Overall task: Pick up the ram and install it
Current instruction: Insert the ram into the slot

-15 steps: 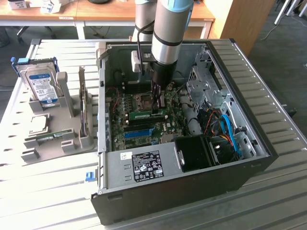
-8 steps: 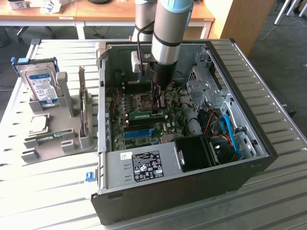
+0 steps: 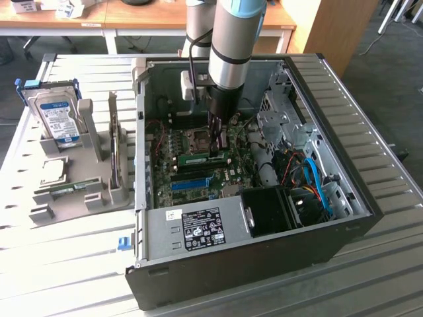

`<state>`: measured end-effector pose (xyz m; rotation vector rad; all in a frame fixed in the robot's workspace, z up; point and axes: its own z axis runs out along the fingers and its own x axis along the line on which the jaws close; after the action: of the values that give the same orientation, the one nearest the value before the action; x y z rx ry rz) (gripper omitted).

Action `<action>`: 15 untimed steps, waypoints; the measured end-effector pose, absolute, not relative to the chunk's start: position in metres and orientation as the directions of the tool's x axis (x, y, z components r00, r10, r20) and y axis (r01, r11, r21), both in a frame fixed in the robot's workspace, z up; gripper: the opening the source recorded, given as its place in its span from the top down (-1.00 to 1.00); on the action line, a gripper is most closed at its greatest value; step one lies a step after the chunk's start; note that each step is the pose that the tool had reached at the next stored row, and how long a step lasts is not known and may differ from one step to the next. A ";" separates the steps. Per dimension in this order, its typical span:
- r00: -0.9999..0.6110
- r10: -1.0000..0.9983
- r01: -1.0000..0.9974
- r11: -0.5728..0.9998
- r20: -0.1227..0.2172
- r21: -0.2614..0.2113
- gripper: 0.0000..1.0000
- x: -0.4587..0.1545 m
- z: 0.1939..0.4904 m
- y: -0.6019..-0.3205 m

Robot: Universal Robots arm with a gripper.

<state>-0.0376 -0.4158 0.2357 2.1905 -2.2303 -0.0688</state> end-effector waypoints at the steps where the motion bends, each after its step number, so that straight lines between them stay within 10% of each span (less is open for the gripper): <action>1: -0.018 -1.000 -0.999 0.017 -0.020 0.042 0.76 -0.038 0.236 -0.416; 15: -0.011 -1.000 -0.999 0.011 -0.021 0.042 0.76 -0.037 0.235 -0.416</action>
<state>-0.0375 -0.4158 0.2352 2.1983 -2.2228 -0.0691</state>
